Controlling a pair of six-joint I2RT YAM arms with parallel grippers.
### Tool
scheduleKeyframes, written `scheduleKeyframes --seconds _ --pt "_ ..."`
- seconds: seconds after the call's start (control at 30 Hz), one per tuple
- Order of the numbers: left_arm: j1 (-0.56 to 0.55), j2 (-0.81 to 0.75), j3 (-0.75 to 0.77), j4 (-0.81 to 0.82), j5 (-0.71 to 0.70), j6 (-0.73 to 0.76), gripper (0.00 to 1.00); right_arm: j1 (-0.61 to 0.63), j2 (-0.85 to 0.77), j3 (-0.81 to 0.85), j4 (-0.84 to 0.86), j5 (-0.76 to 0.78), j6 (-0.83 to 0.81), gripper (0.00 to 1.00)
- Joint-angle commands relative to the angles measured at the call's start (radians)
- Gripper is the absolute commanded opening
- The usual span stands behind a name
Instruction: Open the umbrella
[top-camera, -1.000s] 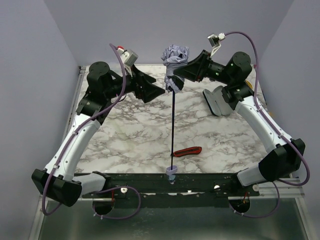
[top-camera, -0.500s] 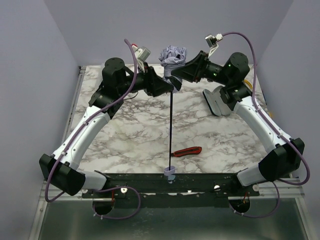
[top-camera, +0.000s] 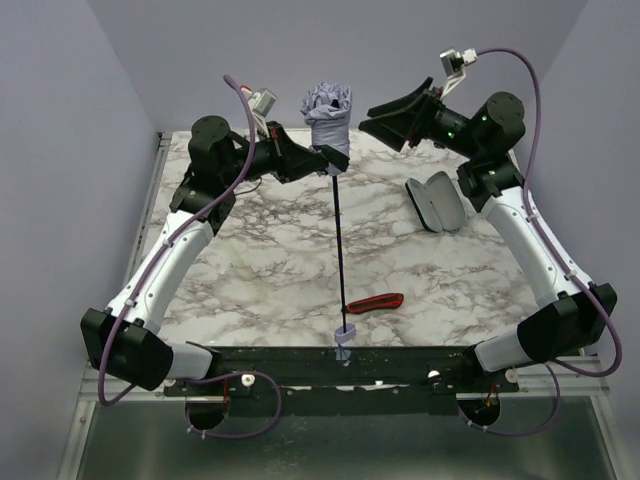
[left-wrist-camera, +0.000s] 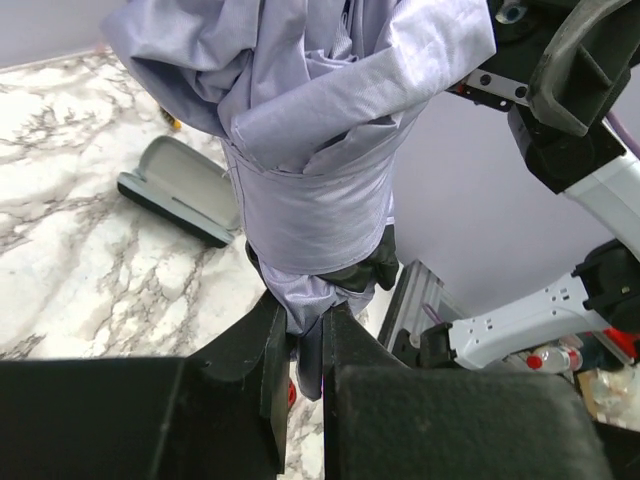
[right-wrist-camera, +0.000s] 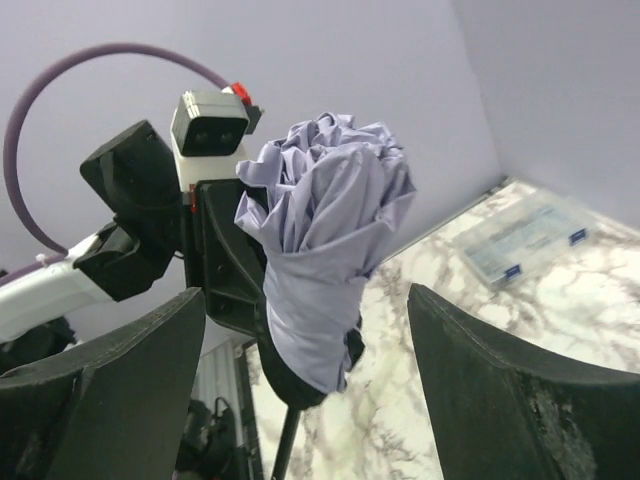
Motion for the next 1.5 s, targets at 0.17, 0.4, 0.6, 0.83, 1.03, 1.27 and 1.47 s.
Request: scheduleKeyframes --seconds 0.17,0.4,0.6,0.83,1.03,1.27,1.47 --pt "0.052 -0.07 0.019 0.152 0.014 -0.069 0.0 -0.023 -0.04 -0.018 -0.026 0.0 -0.061 0.91" --pt "0.033 -0.067 0.087 0.01 -0.108 0.091 0.0 0.017 -0.024 0.007 -0.045 0.048 -0.099 0.92" --pt "0.034 -0.058 0.28 -0.129 -0.153 0.427 0.0 0.007 -0.011 0.114 -0.232 0.167 -0.185 0.95" --pt "0.033 -0.115 0.412 -0.149 -0.088 0.906 0.0 -0.175 0.015 0.109 -0.246 0.182 0.026 0.96" --pt "-0.033 -0.264 0.115 0.028 -0.105 1.578 0.0 -0.18 0.004 0.059 -0.173 0.038 0.136 0.96" --pt "-0.057 -0.329 -0.208 0.234 -0.099 2.205 0.0 -0.171 -0.009 -0.049 -0.168 -0.173 0.161 0.96" --pt "-0.057 -0.309 -0.323 0.301 -0.051 2.492 0.0 -0.125 -0.017 -0.108 -0.182 -0.313 0.169 0.96"
